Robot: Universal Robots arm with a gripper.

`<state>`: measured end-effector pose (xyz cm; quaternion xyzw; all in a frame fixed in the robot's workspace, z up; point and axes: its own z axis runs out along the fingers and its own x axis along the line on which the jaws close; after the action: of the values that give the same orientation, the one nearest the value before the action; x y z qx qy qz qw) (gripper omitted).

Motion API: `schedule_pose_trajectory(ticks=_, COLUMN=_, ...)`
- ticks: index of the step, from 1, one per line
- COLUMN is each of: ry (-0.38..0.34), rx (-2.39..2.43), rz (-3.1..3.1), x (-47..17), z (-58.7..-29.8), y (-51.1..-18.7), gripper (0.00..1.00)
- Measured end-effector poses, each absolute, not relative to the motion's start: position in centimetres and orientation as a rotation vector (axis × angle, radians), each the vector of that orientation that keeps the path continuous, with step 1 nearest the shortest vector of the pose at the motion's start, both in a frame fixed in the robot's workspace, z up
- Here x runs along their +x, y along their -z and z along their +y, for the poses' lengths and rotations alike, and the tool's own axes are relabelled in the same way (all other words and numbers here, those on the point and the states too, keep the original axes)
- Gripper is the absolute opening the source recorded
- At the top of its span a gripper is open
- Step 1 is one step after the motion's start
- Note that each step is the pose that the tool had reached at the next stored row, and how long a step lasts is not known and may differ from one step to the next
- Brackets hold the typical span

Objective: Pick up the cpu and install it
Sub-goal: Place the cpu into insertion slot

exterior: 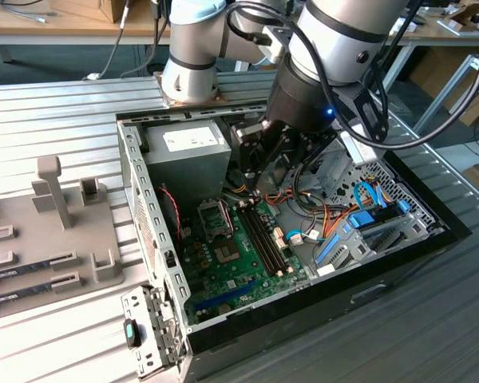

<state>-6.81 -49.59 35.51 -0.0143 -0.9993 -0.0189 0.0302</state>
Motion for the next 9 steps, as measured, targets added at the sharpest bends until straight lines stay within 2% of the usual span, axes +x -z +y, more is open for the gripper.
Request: schedule_pose_trajectory(ticks=9, ry=0.058, rx=-0.044, rz=-3.080, x=-6.82, z=-49.67, y=-35.14, gripper=0.47)
